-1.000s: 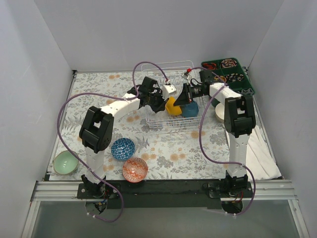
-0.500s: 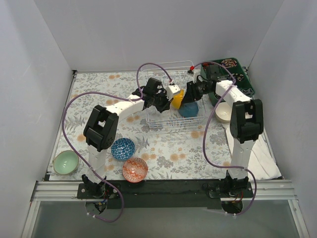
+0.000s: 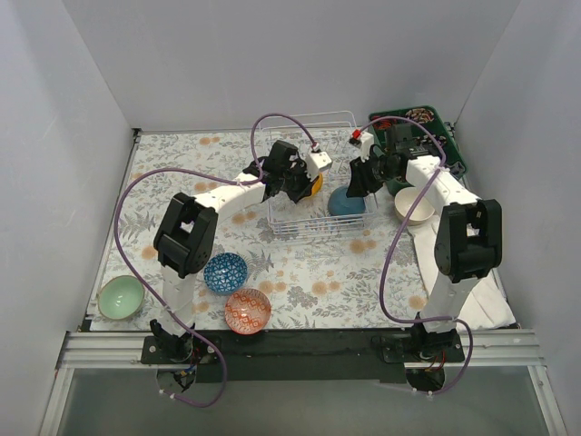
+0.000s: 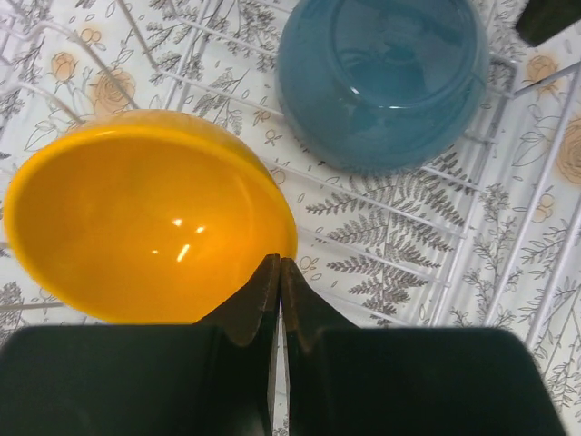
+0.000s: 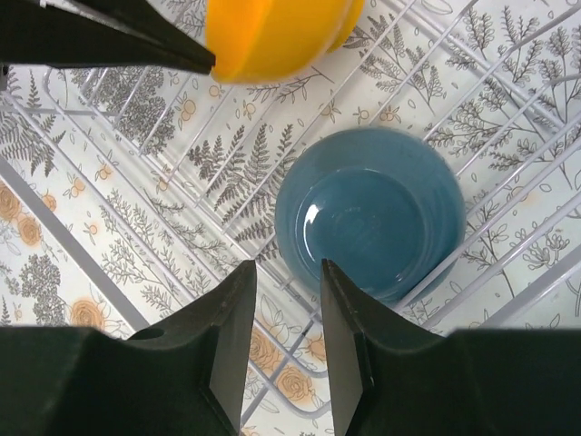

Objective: Load the bowls into the dish rack

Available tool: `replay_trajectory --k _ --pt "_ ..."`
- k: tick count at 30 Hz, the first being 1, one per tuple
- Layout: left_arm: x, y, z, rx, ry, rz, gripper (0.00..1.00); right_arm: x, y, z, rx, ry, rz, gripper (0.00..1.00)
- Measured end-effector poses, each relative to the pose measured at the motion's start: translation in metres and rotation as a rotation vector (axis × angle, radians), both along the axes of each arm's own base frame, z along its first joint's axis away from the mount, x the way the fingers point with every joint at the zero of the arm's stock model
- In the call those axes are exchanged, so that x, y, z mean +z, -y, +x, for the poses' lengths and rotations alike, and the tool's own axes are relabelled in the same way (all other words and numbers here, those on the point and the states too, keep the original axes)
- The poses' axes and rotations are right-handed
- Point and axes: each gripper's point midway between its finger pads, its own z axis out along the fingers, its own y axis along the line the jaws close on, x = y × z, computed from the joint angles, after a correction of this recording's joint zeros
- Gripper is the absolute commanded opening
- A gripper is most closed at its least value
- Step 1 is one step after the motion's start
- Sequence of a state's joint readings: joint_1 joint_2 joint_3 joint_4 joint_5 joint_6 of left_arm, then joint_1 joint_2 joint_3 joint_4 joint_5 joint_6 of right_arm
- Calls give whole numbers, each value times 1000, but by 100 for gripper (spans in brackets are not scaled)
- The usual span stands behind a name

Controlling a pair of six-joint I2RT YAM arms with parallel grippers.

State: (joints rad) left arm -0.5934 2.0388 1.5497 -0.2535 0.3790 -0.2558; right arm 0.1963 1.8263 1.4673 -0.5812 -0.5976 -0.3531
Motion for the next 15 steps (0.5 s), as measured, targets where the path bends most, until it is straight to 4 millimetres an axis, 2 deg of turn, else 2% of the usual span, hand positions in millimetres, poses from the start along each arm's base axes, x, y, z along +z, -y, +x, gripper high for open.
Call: replay_trajectory --k 2,3,4,6,7,8,11,15 --pt "-1 -3 3 21 8 13 0 0 1 -2 3 1 -3 43" --pt "-1 -5 5 37 14 21 8 0 1 -1 5 7 -4 44" --pt "0 -8 9 57 22 30 22 1 1 0 7 11 -4 44" --pt "4 -16 15 105 38 46 38 2 0 2 11 27 -3 45" --pt "9 -21 17 126 43 49 52 3 0 4 11 37 -2 44" --pt "16 -26 18 147 52 46 58 4 0 6 10 47 -3 44" --pt "53 -51 19 215 92 24 72 13 -3 17 14 86 0 45" --pt "116 -100 31 370 165 -36 81 33 -17 38 70 204 1 52"
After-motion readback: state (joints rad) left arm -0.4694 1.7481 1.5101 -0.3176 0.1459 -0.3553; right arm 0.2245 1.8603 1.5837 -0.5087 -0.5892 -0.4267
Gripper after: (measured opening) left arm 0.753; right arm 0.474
